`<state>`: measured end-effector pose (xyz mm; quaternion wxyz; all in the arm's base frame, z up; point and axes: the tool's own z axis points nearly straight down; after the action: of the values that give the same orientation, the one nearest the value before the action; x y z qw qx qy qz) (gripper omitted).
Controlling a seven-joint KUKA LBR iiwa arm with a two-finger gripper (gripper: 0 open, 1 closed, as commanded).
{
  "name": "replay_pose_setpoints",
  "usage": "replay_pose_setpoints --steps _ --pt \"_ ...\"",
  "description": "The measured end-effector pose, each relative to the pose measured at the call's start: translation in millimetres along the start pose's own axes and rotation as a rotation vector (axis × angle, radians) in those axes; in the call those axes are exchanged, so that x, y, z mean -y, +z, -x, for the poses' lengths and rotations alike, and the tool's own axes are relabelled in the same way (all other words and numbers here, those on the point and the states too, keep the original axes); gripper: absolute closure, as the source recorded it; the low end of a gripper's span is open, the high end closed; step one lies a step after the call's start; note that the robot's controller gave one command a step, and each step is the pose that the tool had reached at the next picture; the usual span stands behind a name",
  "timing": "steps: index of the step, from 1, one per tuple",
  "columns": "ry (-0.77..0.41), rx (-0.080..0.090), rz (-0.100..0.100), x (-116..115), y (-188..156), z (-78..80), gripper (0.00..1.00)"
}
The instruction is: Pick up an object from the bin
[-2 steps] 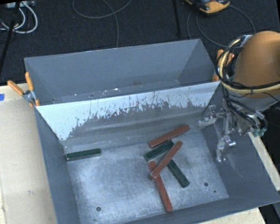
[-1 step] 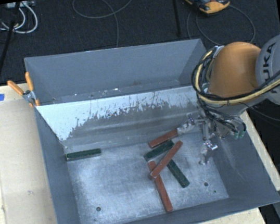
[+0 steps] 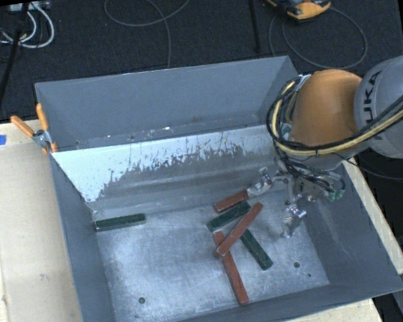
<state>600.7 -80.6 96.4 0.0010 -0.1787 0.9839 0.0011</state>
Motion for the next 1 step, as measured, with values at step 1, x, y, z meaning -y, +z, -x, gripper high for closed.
replay_pose_setpoints --steps 1 --pt "0.089 0.005 -0.007 -34.8 20.7 34.0 1.0"
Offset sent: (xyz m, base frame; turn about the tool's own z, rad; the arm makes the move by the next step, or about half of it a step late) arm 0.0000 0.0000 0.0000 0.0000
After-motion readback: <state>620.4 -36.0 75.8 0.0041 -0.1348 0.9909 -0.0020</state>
